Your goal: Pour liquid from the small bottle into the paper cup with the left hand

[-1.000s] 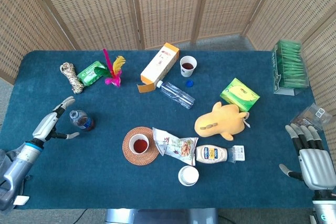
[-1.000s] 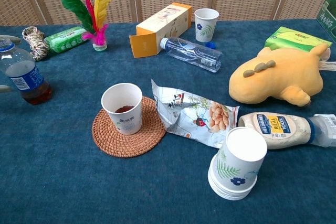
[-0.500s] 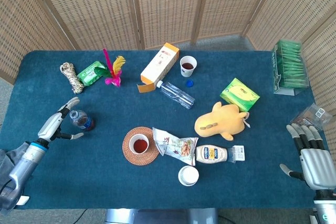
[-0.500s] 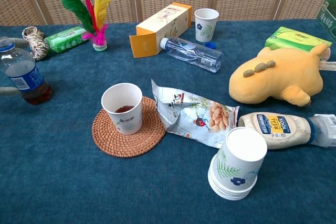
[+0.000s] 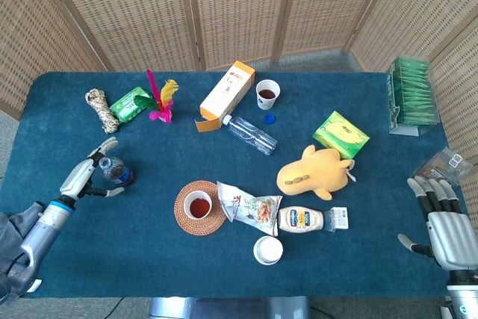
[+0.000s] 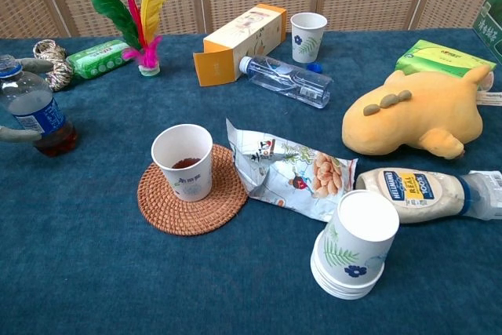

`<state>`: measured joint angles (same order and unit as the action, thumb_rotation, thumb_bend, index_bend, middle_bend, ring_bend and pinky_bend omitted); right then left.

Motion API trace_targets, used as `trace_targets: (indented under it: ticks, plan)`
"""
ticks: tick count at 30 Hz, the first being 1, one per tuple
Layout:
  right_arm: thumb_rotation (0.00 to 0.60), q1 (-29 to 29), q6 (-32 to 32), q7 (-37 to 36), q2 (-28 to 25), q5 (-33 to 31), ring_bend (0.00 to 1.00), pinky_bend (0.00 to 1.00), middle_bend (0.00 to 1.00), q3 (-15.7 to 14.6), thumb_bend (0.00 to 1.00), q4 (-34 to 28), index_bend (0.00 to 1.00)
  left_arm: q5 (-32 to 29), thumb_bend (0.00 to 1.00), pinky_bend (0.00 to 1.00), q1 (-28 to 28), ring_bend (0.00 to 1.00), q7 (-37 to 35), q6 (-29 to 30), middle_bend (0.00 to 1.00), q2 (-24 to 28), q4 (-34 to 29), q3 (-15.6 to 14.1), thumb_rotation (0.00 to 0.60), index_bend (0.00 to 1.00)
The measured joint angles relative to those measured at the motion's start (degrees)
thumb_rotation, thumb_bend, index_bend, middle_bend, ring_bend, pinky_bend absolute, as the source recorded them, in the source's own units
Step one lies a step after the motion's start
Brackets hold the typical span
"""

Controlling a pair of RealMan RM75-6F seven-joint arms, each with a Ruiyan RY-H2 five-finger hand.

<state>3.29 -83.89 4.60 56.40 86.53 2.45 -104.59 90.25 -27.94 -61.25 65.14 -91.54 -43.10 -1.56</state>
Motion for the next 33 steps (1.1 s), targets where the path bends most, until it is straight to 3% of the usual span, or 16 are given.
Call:
trace_targets:
  ticks: [7, 11, 13, 15, 19, 22, 33]
  plan:
    - [0.600, 0.0, 0.0, -0.5, -0.2, 0.1, 0.00, 0.00, 0.00, 0.0, 0.00, 0.1, 0.00, -0.1, 0.36, 0.01, -0.4, 0.00, -0.1, -0.6, 0.00, -0.5, 0.1, -0.1, 0.600, 0.00]
    - [0.600, 0.0, 0.0, -0.8, -0.2, 0.1, 0.00, 0.00, 0.00, 0.0, 0.00, 0.1, 0.00, -0.5, 0.39, 0.12, -0.6, 0.00, 0.2, -0.6, 0.00, -1.3, 0.8, 0.2, 0.600, 0.02]
    - [0.600, 0.0, 0.0, -1.0, -0.3, 0.1, 0.00, 0.00, 0.00, -0.1, 0.00, 0.1, 0.00, -0.7, 0.40, 0.19, -0.6, 0.00, 0.5, -0.6, 0.01, -1.8, 1.2, 0.4, 0.600, 0.08]
    - [0.600, 0.0, 0.0, -1.1, -0.3, 0.1, 0.00, 0.00, 0.00, 0.0, 0.00, 0.1, 0.00, -1.0, 0.41, 0.23, -0.6, 0.02, 0.7, -0.6, 0.09, -2.3, 1.6, 0.7, 0.600, 0.17]
    - [0.600, 0.0, 0.0, -1.3, -0.3, 0.1, 0.00, 0.00, 0.00, 0.0, 0.00, 0.1, 0.00, -1.9, 0.43, 0.27, -0.5, 0.18, 2.0, -0.5, 0.27, -3.3, 2.4, 1.4, 0.600, 0.38]
    - [0.600, 0.0, 0.0, -1.5, -0.4, 0.1, 0.00, 0.00, 0.00, 0.0, 0.00, 0.1, 0.00, -2.7, 0.43, 0.28, -0.4, 0.24, 3.3, -0.3, 0.33, -4.2, 3.1, 2.1, 0.600, 0.45]
    - [0.600, 0.1, 0.1, -1.9, -0.6, 0.2, 0.00, 0.00, 0.00, -0.1, 0.00, 0.2, 0.00, -3.1, 0.45, 0.34, 0.0, 0.27, 5.5, 1.6, 0.37, -3.7, 1.6, 3.1, 0.600, 0.49]
